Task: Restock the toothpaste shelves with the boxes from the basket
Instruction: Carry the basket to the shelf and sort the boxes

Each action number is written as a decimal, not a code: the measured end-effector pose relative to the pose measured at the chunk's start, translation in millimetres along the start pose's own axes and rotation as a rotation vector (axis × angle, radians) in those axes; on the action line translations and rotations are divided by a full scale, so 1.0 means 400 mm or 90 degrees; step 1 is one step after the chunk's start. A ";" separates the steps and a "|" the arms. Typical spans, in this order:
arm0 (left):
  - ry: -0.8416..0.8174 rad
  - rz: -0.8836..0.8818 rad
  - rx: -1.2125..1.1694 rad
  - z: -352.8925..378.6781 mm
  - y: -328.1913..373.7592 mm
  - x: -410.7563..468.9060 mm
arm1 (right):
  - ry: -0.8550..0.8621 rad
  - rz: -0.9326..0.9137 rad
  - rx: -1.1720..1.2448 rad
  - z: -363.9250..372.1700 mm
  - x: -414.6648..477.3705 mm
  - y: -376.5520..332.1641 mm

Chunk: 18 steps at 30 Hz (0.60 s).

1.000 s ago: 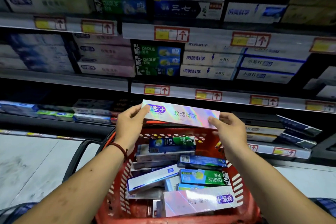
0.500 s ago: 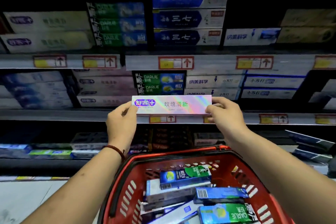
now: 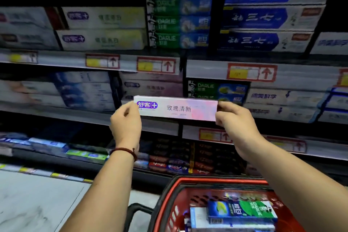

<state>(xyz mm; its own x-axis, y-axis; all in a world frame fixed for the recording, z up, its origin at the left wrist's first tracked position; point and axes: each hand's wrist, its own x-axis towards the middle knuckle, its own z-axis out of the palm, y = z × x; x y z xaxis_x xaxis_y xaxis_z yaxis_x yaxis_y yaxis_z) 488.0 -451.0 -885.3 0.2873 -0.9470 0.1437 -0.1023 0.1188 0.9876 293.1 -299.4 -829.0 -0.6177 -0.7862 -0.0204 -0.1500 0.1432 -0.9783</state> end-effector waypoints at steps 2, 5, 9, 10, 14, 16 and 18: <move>0.032 -0.007 -0.040 -0.019 0.002 0.037 | -0.019 -0.014 -0.004 0.050 0.017 0.001; 0.035 -0.022 -0.083 -0.034 0.011 0.085 | -0.030 -0.031 0.007 0.113 0.049 0.003; 0.036 -0.062 -0.161 -0.030 -0.011 0.133 | -0.034 -0.026 0.017 0.172 0.090 0.004; 0.032 -0.080 -0.177 -0.028 -0.020 0.143 | -0.036 -0.027 0.010 0.184 0.096 0.001; -0.018 -0.102 -0.170 -0.019 -0.046 0.157 | -0.040 -0.012 0.008 0.213 0.113 0.003; -0.054 -0.117 -0.161 -0.013 -0.061 0.164 | -0.038 0.001 -0.007 0.224 0.114 0.006; -0.109 -0.126 -0.137 -0.012 -0.067 0.173 | -0.038 0.017 -0.012 0.230 0.119 0.008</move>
<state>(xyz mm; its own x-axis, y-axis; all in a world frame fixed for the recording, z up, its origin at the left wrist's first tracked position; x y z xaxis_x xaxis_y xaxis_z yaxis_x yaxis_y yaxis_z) 515.2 -518.3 -901.6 0.1152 -0.9923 -0.0461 0.1486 -0.0286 0.9885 334.1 -391.6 -852.3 -0.5748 -0.8162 -0.0591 -0.1489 0.1754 -0.9732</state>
